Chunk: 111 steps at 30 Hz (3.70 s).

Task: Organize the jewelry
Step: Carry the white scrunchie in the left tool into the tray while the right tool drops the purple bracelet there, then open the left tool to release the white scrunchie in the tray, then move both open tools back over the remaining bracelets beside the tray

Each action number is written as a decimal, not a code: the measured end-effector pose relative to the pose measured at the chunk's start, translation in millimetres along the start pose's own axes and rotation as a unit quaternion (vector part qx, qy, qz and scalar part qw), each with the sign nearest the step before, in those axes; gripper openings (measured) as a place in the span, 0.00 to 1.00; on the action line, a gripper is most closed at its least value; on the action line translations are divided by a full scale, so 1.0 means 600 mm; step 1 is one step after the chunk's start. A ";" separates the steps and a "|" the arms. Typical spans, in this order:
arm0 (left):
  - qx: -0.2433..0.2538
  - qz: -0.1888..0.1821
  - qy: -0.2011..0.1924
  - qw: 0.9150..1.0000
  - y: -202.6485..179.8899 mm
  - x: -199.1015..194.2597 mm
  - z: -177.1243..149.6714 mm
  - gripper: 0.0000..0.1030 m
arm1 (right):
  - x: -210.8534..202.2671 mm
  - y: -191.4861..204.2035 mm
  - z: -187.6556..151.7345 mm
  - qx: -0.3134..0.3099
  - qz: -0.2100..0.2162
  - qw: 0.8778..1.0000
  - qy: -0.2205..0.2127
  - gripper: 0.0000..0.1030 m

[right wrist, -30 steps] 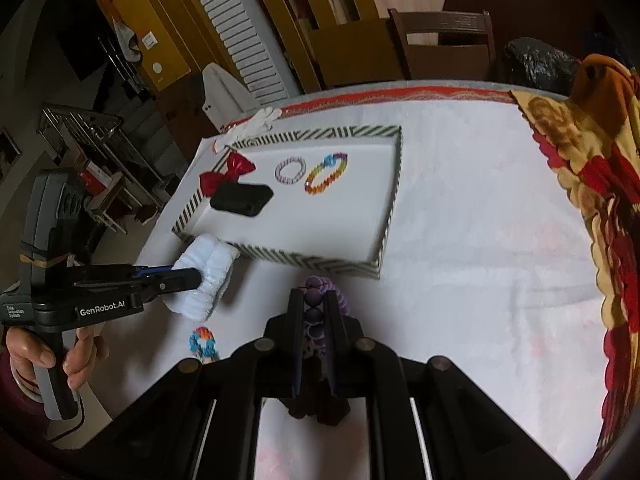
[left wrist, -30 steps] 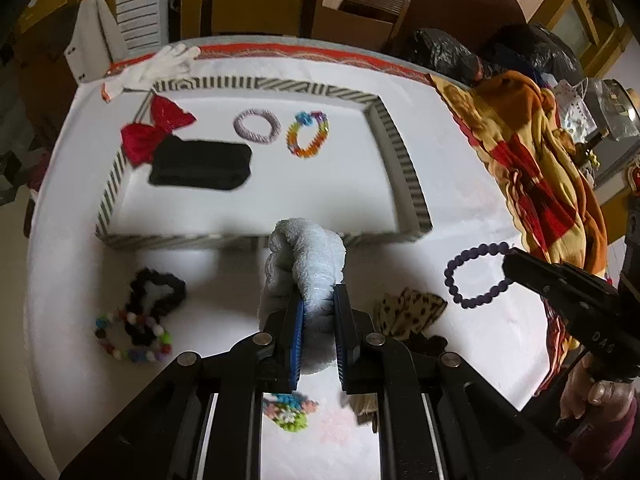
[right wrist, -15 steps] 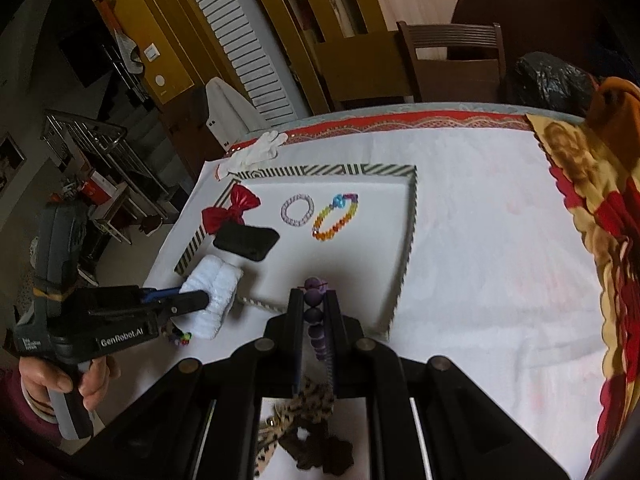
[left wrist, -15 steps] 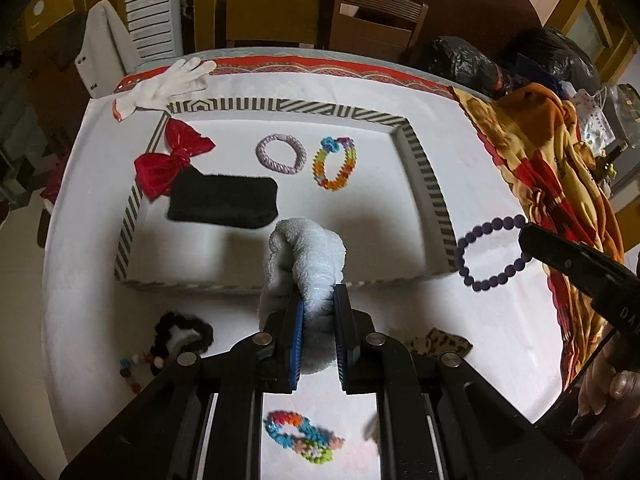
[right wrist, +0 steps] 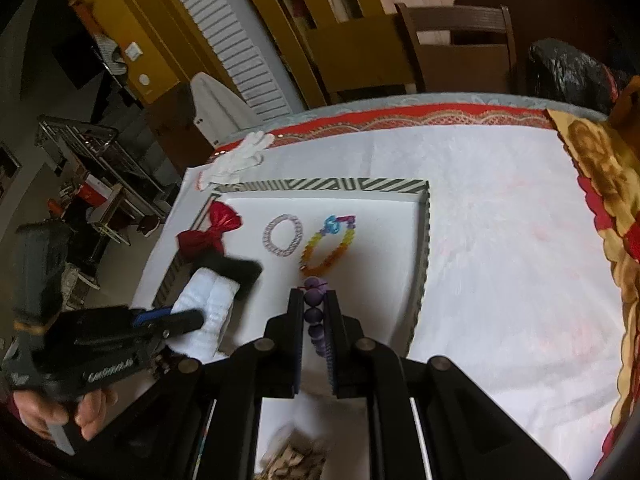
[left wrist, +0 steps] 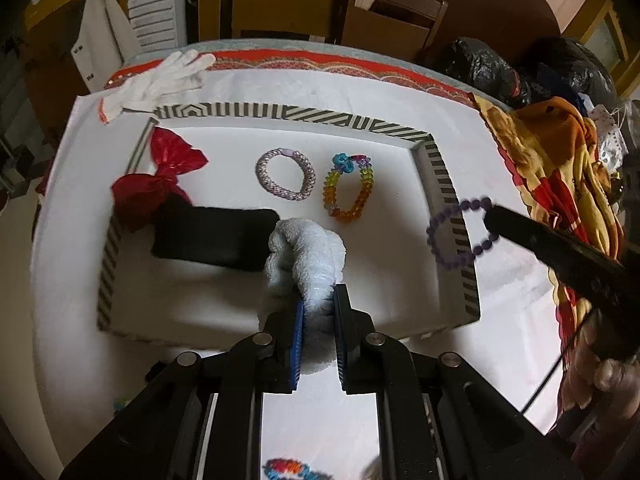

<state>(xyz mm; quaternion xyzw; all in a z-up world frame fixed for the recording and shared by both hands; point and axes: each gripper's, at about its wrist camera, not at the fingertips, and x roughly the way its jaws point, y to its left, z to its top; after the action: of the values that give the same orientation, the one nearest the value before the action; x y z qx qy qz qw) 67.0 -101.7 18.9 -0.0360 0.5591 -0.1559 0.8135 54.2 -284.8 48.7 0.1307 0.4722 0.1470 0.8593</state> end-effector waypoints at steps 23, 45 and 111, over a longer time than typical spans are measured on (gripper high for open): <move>-0.019 -0.015 0.029 0.999 0.015 0.093 0.028 0.14 | 0.194 -0.036 0.017 -0.061 -0.039 0.993 0.093 0.09; 0.069 0.029 0.006 0.997 -0.010 -0.001 -0.010 0.31 | 0.000 -0.027 -0.043 0.051 -0.029 0.998 -0.005 0.50; 0.000 0.116 -0.101 0.988 0.037 -0.165 -0.179 0.30 | -0.103 0.155 -0.198 -0.013 -0.085 0.996 -0.013 0.64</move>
<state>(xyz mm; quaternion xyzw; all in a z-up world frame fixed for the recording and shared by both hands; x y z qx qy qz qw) -59.4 -39.1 62.9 0.0136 0.4744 -0.0566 0.8784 -90.1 -211.9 68.6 0.0810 0.4682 0.0776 0.8765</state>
